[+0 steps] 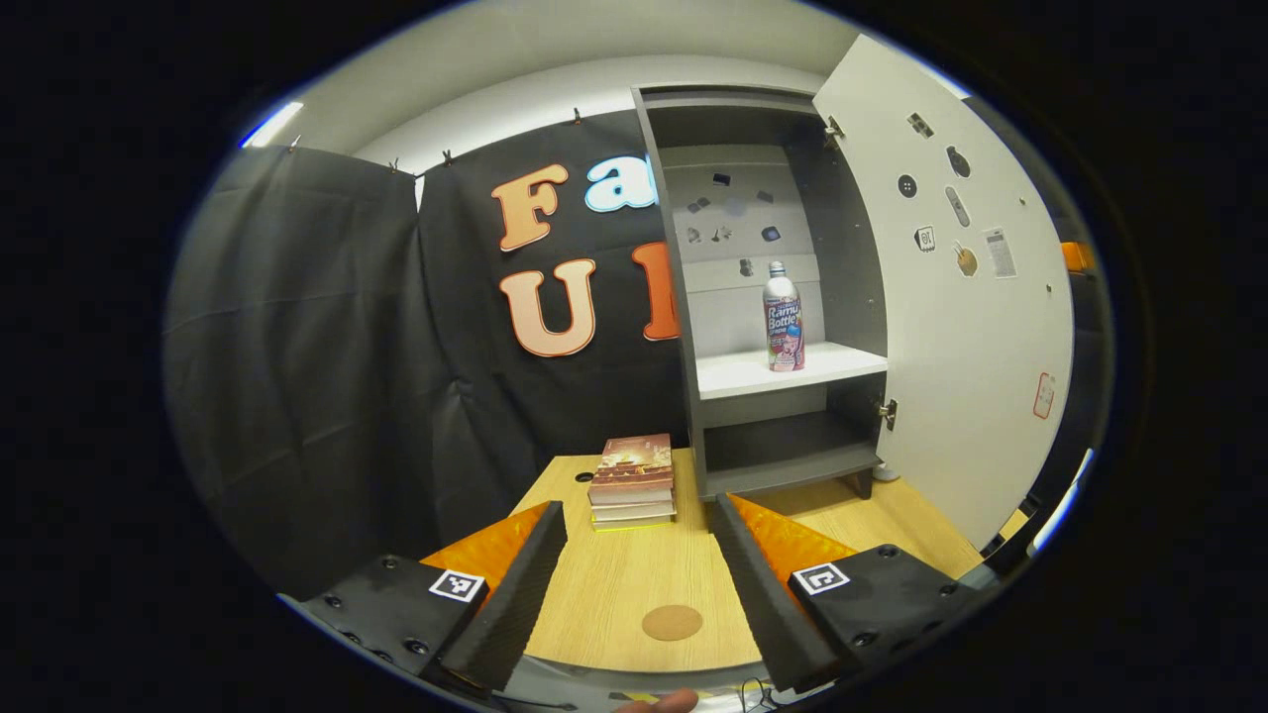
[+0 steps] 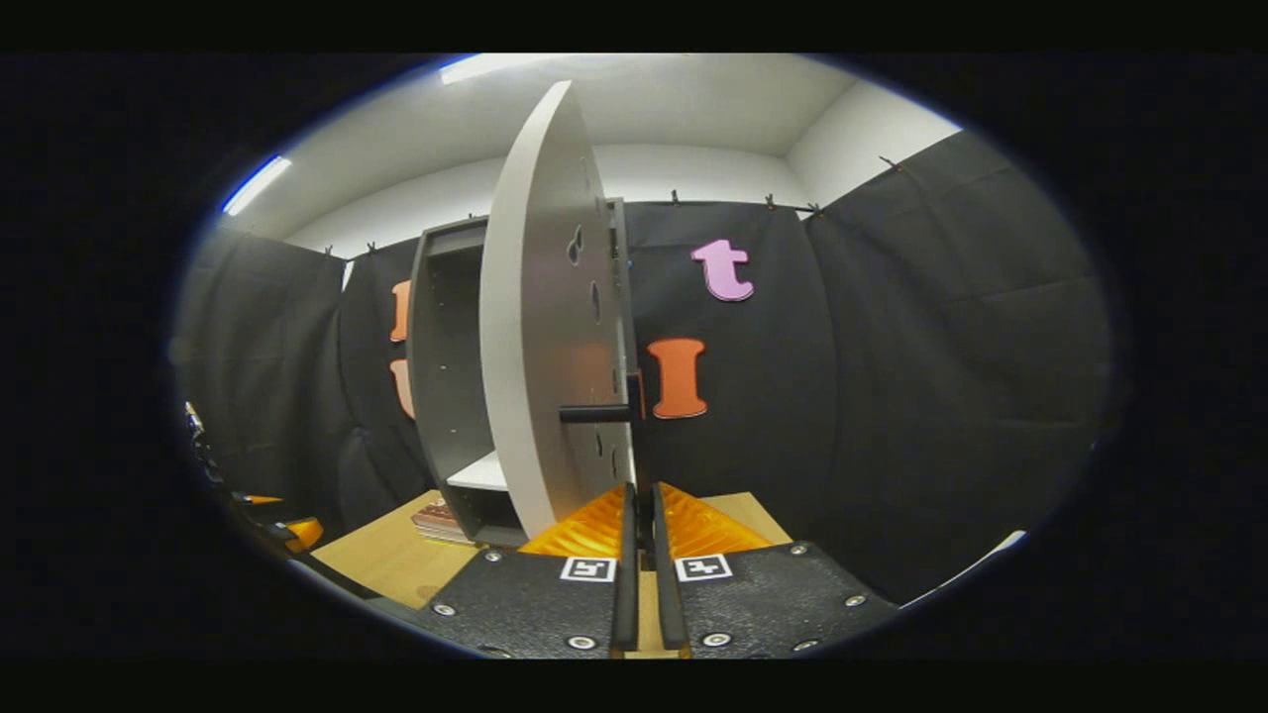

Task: Open the cabinet door with the right hand, grasp the bottle in the cabinet with the left hand and place it on the coaster, then close the cabinet door with the right hand.

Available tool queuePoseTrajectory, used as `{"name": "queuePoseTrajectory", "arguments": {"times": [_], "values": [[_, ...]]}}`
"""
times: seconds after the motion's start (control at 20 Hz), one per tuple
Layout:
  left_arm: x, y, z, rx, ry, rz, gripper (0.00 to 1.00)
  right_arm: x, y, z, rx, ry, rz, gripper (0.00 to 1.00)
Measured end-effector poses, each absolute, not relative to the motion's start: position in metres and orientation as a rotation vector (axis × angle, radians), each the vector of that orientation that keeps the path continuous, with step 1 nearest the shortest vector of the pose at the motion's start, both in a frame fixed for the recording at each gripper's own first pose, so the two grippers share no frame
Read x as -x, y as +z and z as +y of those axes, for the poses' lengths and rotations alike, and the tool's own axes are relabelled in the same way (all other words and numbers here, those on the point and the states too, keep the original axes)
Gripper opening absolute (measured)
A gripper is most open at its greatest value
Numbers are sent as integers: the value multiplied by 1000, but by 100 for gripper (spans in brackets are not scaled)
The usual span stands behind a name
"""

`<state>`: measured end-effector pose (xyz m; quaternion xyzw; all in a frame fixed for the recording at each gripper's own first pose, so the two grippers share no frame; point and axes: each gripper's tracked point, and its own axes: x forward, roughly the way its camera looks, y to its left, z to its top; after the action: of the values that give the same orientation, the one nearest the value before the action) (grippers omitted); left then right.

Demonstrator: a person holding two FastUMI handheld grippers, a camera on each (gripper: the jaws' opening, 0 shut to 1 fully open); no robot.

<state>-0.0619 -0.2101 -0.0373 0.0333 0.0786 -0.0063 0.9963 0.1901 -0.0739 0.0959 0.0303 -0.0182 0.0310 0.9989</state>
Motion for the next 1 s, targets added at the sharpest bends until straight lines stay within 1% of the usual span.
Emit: {"name": "queuePoseTrajectory", "arguments": {"times": [0.05, 0.1, 0.15, 0.25, 0.3, 0.35, 0.45, 0.5, 0.55, 0.6, 0.65, 0.7, 0.75, 0.8, 0.85, 0.9, 0.95, 1.0], "values": [[62, -37, -212, -67, -11, 158, 100, -190, 95, -71, -72, 75, -34, 0], [62, -37, -215, -69, -9, 160, 97, -190, 95, -67, -86, 93, -33, 0], [63, -37, -217, -69, -5, 163, 97, -188, 95, -64, -89, 110, -31, 5], [66, -32, -222, -62, -4, 156, 98, -188, 95, -70, -66, 107, -31, 5], [66, -29, -224, -63, -2, 149, 100, -190, 95, -73, -49, 99, -35, 5], [66, -28, -226, -64, -5, 144, 98, -190, 95, -75, -46, 98, -35, 5], [61, -25, -231, -67, -16, 136, 97, -187, 96, -72, -63, 89, -38, 5], [55, -24, -234, -70, -25, 133, 100, -187, 96, -72, -62, 82, -42, 5], [47, -24, -239, -68, -39, 135, 94, -186, 97, -73, -58, 69, -47, 5], [39, -24, -245, -65, -52, 133, 94, -187, 98, -75, -53, 54, -54, 5], [28, -24, -252, -60, -70, 131, 97, -186, 98, -77, -49, 44, -55, 5], [15, -22, -260, -57, -88, 127, 97, -184, 97, -79, -31, 28, -54, 11], [3, -19, -267, -56, -103, 122, 97, -181, 98, -83, -20, 10, -54, 6], [-11, -15, -276, -50, -121, 103, 97, -181, 101, -85, -15, -4, -66, 6], [-26, -11, -287, -48, -137, 95, 100, -179, 105, -87, -19, -16, -81, 6], [-40, -9, -299, -46, -161, 96, 94, -180, 107, -86, -27, -27, -91, 5], [-56, -7, -312, -40, -178, 90, 98, -180, 109, -85, -29, -39, -102, 5], [-73, -1, -324, -31, -197, 85, 97, -181, 111, -85, -27, -52, -111, 5]]}}
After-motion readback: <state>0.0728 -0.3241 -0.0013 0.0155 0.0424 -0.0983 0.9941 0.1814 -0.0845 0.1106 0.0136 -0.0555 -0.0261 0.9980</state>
